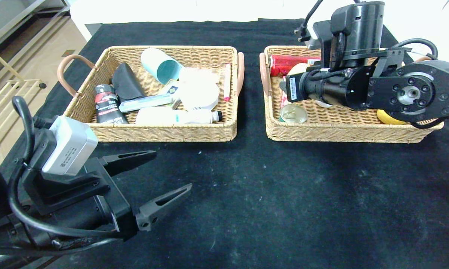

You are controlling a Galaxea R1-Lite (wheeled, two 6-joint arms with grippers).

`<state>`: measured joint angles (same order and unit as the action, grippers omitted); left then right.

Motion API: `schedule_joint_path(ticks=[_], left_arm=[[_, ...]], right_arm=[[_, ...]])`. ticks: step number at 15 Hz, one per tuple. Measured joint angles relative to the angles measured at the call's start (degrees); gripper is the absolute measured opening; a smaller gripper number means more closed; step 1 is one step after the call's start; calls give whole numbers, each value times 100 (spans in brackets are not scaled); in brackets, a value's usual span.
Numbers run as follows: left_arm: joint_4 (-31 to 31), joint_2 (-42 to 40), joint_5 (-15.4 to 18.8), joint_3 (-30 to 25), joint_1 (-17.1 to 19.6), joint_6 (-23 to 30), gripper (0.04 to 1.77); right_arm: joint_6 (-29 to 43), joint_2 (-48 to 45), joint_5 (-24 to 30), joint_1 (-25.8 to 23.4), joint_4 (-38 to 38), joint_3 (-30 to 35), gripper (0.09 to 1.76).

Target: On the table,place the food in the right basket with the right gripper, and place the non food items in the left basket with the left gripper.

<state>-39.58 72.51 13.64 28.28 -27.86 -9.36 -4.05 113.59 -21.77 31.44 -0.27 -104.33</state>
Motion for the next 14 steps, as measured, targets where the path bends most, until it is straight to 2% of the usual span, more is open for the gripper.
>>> schedule_joint_path(ticks=[5,11,14], left_arm=[[1,0,-2,2,0,0,172],[-2,0,0,5,-1,2,172],[-10,0,-17,46,0,0,172]], right_arm=[[67,51,20,-46,20,24,143],[111,-23,20,-46,27,107,158],[163,-268,17,63,24,433,162]])
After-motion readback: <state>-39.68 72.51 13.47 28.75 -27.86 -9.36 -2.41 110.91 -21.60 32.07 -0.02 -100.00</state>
